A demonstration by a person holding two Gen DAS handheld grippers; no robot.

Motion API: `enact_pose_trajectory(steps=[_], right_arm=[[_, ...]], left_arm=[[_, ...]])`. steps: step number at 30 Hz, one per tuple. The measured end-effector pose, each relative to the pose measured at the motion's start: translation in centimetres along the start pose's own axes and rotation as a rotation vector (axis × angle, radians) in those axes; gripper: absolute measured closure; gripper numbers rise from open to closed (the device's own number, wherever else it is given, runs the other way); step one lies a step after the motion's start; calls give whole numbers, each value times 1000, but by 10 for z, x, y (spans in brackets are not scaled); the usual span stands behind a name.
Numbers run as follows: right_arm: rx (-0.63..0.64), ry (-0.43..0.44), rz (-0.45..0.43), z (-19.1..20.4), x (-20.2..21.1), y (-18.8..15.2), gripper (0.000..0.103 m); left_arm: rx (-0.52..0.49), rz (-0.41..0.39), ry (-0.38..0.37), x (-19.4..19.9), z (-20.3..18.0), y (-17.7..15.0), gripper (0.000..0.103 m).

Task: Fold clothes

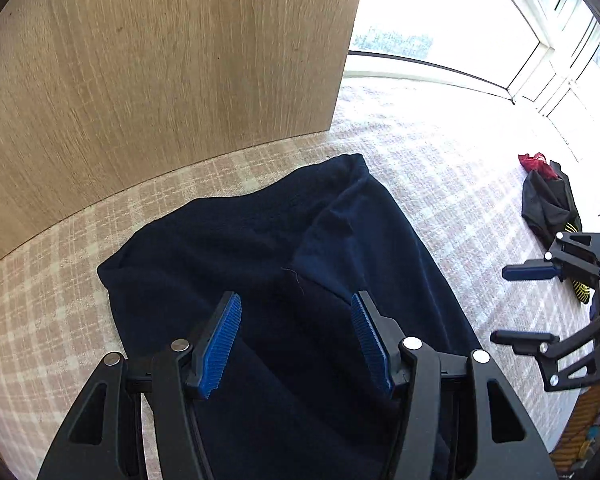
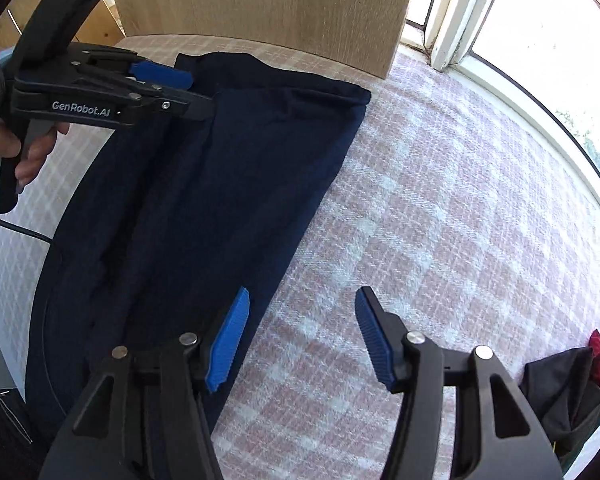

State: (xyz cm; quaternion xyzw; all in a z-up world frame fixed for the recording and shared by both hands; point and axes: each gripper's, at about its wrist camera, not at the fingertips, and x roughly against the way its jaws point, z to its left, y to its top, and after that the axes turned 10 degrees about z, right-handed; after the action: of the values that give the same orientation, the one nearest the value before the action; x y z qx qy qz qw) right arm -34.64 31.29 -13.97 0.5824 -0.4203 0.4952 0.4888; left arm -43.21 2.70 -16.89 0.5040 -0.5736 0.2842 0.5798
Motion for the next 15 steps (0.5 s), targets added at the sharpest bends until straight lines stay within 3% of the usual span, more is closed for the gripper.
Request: enact_pose_trajectory(steps=[4, 7, 11, 15], right_arm=[[-21, -11, -15, -31, 8, 20, 48], [58, 8, -42, -37, 13, 50, 48], [242, 16, -61, -26, 3, 101, 48], [435, -42, -51, -12, -13, 130, 48]], left_arm=[[-37, -28, -2, 24, -41, -47, 48], [-24, -45, -55, 36, -82, -74, 48], [125, -42, -119, 28, -125, -97, 48], [259, -62, -84, 12, -157, -109, 48]])
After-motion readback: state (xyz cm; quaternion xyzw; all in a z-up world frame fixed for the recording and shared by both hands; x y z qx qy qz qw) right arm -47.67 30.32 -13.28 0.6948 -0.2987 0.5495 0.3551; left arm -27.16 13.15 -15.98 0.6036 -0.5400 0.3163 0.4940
